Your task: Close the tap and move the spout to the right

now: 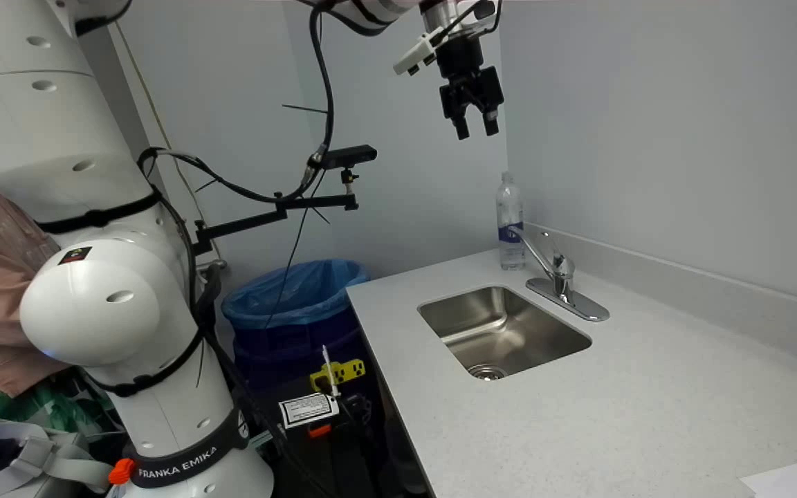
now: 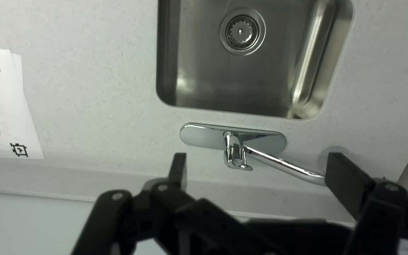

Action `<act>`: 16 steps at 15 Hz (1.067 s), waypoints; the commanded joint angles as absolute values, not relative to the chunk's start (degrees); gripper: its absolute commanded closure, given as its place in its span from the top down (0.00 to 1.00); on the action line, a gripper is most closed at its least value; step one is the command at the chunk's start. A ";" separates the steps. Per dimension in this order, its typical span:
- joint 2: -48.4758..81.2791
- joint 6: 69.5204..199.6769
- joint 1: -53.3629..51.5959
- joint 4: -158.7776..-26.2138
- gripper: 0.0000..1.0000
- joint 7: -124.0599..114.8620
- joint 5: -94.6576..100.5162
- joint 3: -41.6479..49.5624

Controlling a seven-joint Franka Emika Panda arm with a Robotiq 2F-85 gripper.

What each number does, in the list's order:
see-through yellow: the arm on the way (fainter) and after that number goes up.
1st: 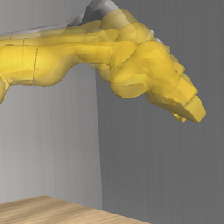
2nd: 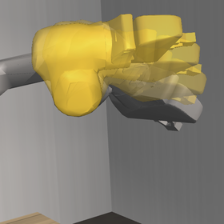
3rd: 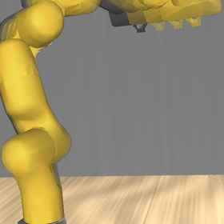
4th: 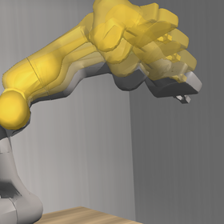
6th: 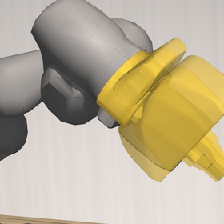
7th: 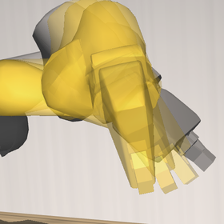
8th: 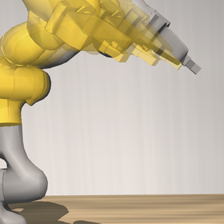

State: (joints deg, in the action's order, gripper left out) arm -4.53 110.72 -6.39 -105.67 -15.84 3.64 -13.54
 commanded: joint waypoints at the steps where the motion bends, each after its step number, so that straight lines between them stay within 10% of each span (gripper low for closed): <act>1: 2.91 116.39 -8.06 -101.01 1.00 -20.38 8.58 -13.23; 16: 24.01 131.47 -14.97 -90.67 1.00 -34.13 23.63 -3.76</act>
State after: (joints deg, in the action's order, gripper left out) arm 19.63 130.86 -12.78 -94.92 -32.80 23.07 -5.99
